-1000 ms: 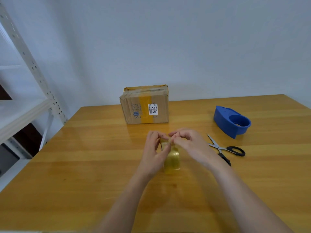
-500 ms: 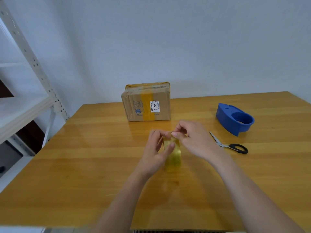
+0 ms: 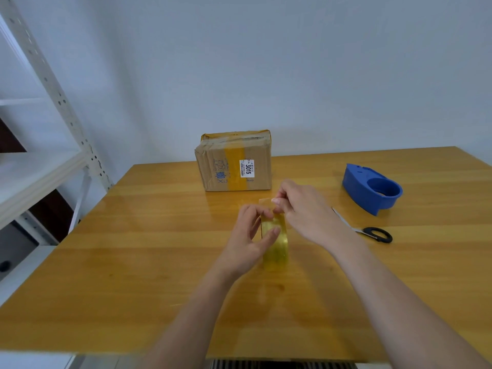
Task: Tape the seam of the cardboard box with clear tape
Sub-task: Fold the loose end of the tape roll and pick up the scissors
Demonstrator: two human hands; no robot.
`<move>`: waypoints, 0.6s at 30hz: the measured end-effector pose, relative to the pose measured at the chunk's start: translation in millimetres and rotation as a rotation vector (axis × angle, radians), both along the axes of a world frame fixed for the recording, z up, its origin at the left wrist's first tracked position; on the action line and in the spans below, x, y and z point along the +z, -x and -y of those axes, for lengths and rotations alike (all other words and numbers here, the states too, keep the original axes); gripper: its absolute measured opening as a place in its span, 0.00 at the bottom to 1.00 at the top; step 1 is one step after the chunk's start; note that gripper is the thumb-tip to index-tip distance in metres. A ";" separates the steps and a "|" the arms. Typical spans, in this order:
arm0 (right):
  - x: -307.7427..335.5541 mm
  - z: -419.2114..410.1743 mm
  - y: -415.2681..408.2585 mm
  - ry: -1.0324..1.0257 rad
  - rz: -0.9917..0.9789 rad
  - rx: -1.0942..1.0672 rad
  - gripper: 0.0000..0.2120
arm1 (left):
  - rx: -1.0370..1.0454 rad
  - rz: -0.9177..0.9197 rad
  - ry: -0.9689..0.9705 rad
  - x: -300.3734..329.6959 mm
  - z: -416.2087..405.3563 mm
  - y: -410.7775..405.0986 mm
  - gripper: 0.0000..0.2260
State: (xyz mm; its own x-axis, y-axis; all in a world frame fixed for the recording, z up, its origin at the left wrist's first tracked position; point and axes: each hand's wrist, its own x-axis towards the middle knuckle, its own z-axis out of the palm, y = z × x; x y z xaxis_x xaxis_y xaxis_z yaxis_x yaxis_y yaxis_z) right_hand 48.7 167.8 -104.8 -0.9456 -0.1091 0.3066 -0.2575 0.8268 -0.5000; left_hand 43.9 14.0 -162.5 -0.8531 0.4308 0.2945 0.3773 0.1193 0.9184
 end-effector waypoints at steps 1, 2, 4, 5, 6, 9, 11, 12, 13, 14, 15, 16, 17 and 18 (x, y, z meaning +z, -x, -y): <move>-0.3 0.0 0.0 -0.003 -0.003 -0.002 0.06 | 0.005 0.001 0.004 0.7 0.0 -0.6 0.09; -0.6 -0.2 -0.5 -0.002 -0.007 -0.001 0.06 | 0.008 0.005 0.008 1.6 -0.1 -1.2 0.08; -1.1 -0.8 -3.4 0.020 -0.010 0.008 0.06 | 0.026 0.041 -0.009 4.8 -0.6 -1.9 0.05; -0.7 -1.7 -5.4 0.038 -0.007 0.013 0.06 | 0.046 0.062 -0.025 7.3 -1.1 -1.4 0.04; -0.1 -2.8 -7.3 0.055 -0.001 0.018 0.06 | 0.071 0.077 -0.037 9.8 -1.3 -0.2 0.04; 1.4 -5.3 -12.3 0.082 0.007 0.041 0.05 | 0.101 0.100 -0.041 19.1 -2.9 2.7 0.07; 1.2 -6.6 -14.6 0.080 0.008 0.058 0.04 | 0.103 0.084 -0.027 24.0 -4.4 4.2 0.08; 1.1 -7.1 -15.9 0.085 0.013 0.059 0.04 | 0.117 0.073 -0.022 26.1 -5.3 4.6 0.08; 1.0 -7.6 -16.8 0.101 0.023 0.055 0.04 | 0.131 0.066 -0.018 28.7 -6.4 4.2 0.08; 0.5 -8.4 -17.3 0.128 0.038 0.048 0.05 | 0.143 0.065 -0.014 30.8 -7.2 4.2 0.08; -0.7 -9.3 -17.7 0.159 0.057 0.045 0.06 | 0.149 0.066 -0.008 32.2 -7.6 4.5 0.07; -2.2 -10.0 -17.6 0.190 0.076 0.051 0.07 | 0.153 0.068 -0.001 33.3 -7.6 4.7 0.08; -4.2 -10.5 -17.6 0.222 0.092 0.066 0.08 | 0.154 0.071 0.006 34.4 -7.2 4.3 0.08; -6.0 -11.1 -17.8 0.253 0.107 0.083 0.09 | 0.154 0.072 0.012 35.6 -6.7 3.4 0.08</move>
